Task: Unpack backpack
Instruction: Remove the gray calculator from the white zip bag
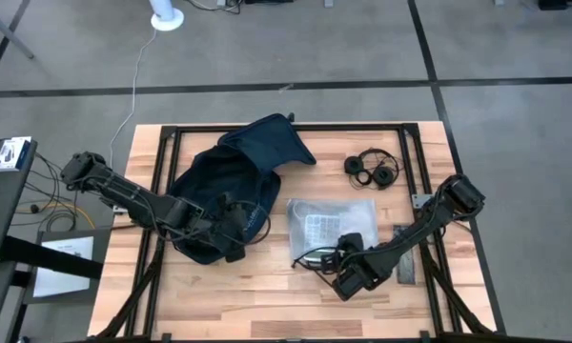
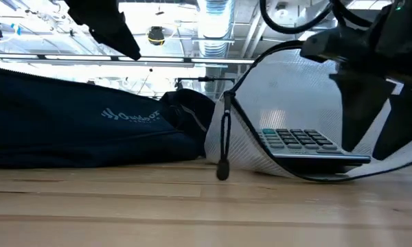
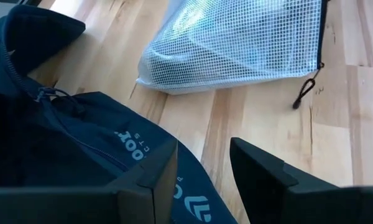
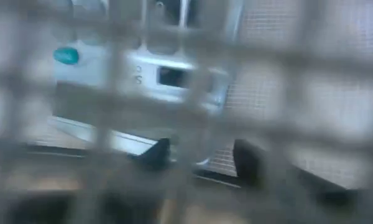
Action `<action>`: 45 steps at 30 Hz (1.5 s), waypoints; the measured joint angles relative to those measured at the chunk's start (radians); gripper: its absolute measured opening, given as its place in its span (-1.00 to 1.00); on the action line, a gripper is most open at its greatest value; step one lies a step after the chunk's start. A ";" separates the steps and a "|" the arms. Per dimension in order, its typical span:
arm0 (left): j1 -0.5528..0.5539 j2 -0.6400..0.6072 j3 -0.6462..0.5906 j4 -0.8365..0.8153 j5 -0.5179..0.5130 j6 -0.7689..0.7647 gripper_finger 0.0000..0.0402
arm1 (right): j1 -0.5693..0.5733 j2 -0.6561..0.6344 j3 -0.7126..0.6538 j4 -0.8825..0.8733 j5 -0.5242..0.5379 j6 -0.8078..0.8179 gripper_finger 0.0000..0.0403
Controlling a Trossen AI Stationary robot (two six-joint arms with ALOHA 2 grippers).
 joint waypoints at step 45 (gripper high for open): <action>0.002 0.000 0.000 -0.004 0.014 -0.007 -0.33 | 0.028 -0.068 -0.338 0.523 0.319 0.108 0.06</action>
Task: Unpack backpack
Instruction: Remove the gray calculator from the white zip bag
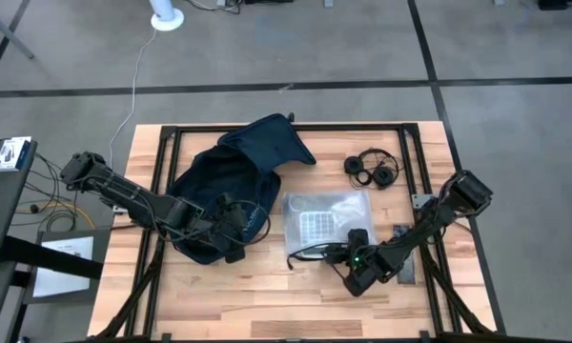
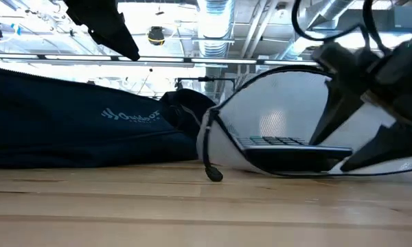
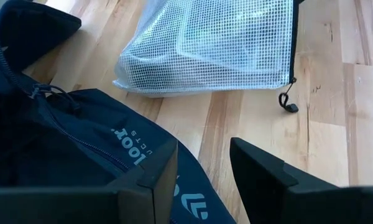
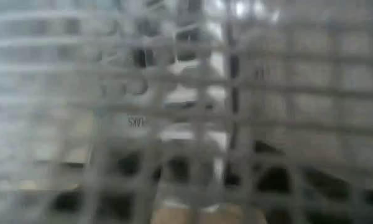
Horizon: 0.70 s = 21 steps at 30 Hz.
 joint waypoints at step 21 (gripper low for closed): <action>0.000 0.000 0.000 -0.002 -0.001 -0.001 -0.33 | -0.102 -0.004 -0.044 0.272 0.007 -0.237 -0.89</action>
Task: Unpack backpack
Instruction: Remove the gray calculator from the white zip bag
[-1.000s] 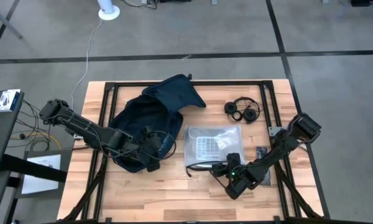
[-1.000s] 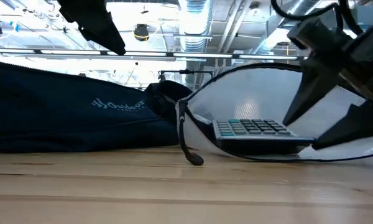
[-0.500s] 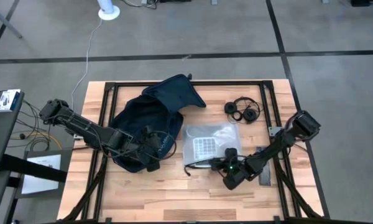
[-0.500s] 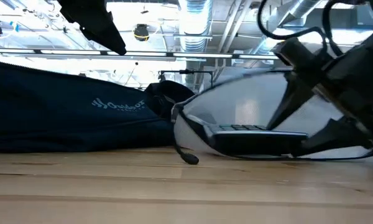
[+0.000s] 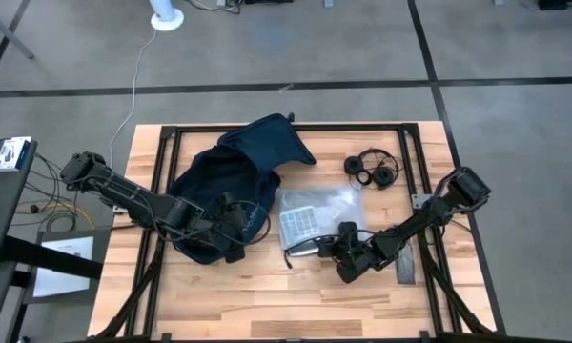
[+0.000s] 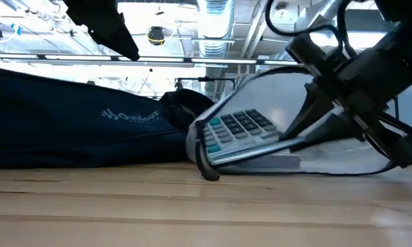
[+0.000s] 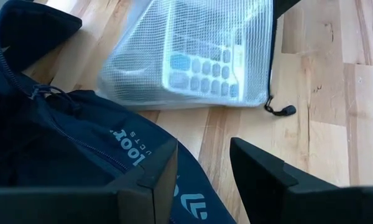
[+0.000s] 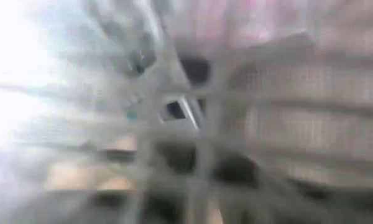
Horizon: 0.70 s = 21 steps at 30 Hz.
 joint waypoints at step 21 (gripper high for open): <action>0.000 0.000 0.000 -0.002 -0.001 0.009 -0.33 | 0.097 -0.023 -0.006 0.226 -0.025 -0.123 -0.92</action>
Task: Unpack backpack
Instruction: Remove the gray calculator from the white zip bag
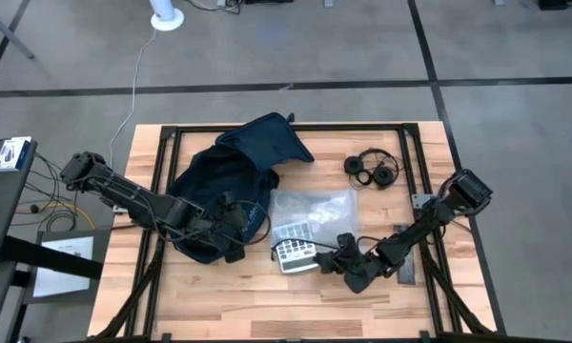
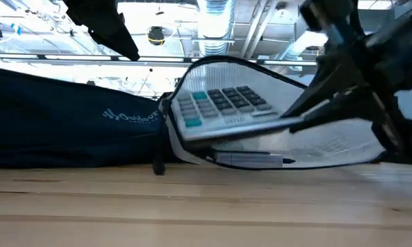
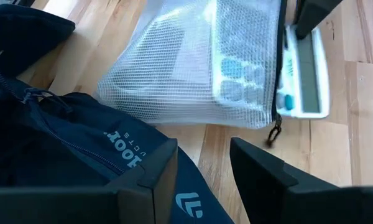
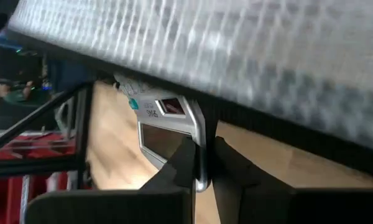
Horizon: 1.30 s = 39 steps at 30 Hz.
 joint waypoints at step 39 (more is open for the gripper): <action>-0.021 0.000 0.000 -0.025 -0.013 0.027 -0.33 | -0.310 -0.662 0.005 -1.146 0.028 0.170 -0.92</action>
